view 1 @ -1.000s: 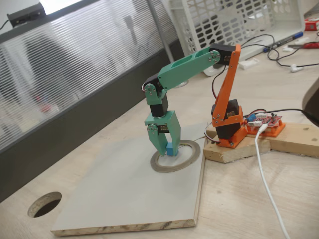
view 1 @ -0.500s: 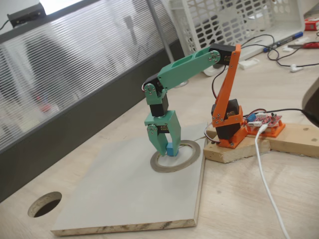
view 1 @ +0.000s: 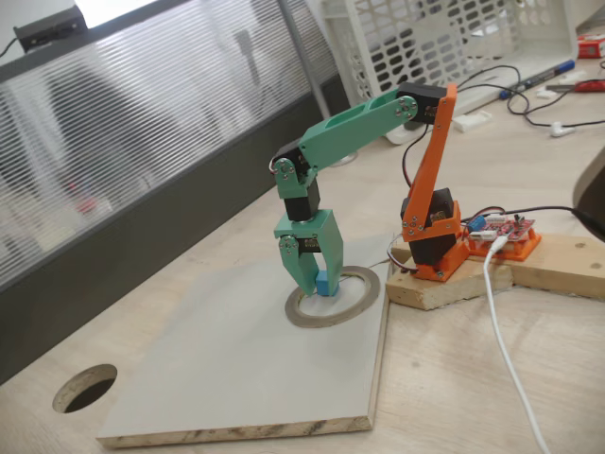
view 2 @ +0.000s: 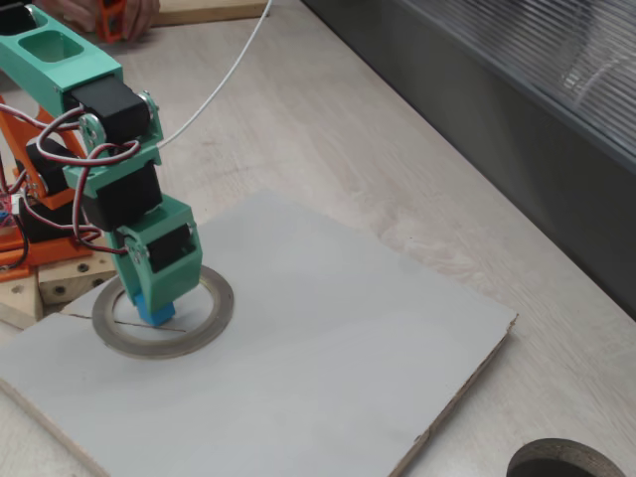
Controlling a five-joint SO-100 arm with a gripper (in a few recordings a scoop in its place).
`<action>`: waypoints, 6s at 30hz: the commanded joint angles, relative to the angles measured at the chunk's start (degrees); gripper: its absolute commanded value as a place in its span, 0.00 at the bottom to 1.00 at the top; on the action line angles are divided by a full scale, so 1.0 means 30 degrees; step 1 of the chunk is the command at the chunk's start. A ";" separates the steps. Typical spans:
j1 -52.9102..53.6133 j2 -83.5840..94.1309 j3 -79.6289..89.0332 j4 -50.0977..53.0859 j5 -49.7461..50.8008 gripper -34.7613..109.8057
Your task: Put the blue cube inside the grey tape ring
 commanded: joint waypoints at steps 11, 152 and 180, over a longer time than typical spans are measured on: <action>0.0205 0.0732 0.0264 0.0000 0.0176 0.27; 0.0000 0.1436 -1.0488 1.5615 0.0059 0.24; 0.0146 0.1436 -1.0488 1.5645 0.0146 0.24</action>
